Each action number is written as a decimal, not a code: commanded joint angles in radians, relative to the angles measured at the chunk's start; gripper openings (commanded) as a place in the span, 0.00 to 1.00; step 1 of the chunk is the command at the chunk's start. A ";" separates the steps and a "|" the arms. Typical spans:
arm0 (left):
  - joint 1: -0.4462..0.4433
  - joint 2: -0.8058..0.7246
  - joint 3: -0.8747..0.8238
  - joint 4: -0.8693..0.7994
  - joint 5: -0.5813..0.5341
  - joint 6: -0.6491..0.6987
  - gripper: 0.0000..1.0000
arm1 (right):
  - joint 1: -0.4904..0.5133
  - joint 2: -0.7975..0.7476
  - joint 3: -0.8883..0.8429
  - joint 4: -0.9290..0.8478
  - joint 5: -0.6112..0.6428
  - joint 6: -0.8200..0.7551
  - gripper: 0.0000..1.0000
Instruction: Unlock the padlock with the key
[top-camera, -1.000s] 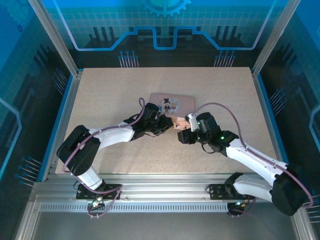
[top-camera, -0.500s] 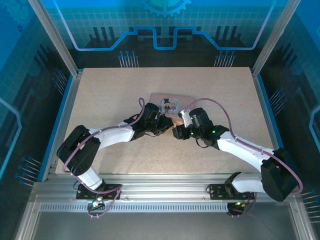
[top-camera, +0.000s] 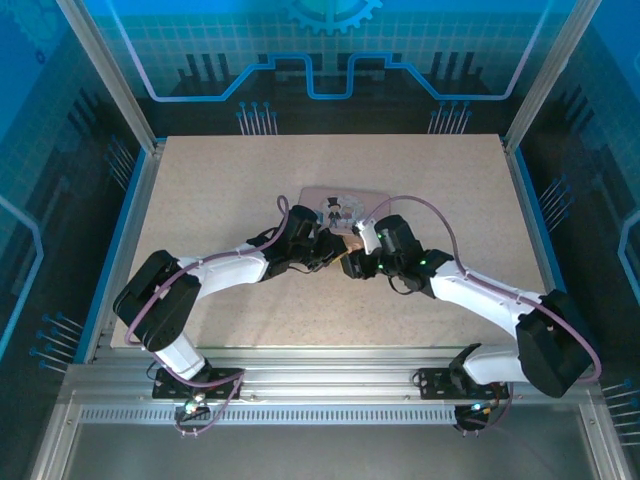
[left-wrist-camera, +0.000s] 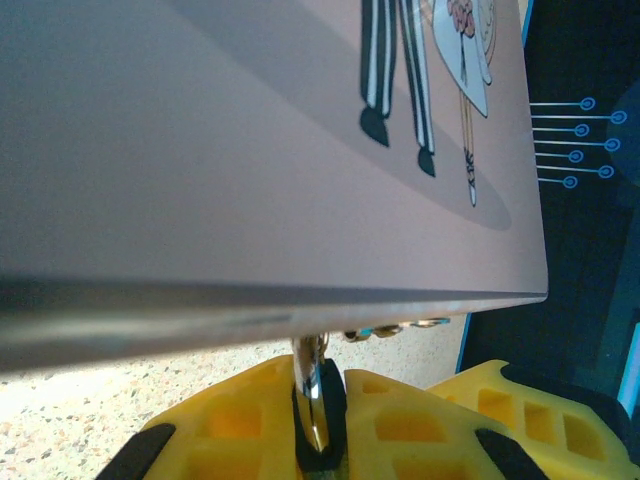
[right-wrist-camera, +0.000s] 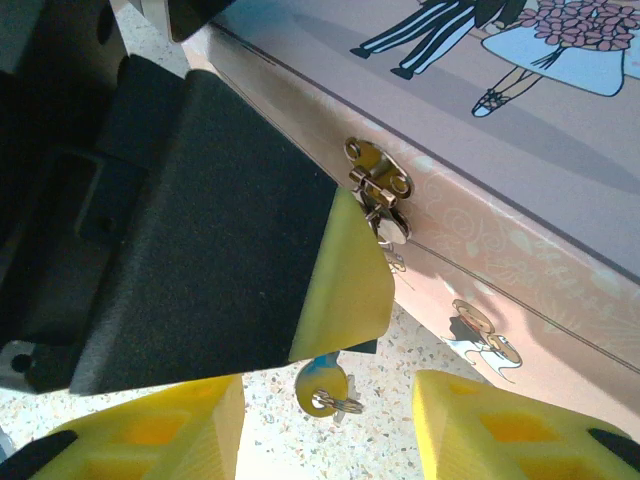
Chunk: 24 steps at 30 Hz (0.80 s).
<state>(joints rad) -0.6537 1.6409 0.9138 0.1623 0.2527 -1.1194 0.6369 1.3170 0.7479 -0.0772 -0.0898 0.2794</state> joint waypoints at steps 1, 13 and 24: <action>0.009 -0.046 0.045 0.062 0.037 -0.013 0.11 | 0.020 0.022 0.019 0.020 -0.007 -0.022 0.49; 0.009 -0.047 0.039 0.065 0.042 -0.014 0.11 | 0.031 0.051 0.055 0.021 0.021 -0.025 0.43; 0.009 -0.046 0.033 0.080 0.049 -0.021 0.10 | 0.035 0.071 0.087 -0.001 0.024 -0.040 0.41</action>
<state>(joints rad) -0.6476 1.6405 0.9138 0.1734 0.2592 -1.1206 0.6544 1.3796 0.8009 -0.0887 -0.0746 0.2546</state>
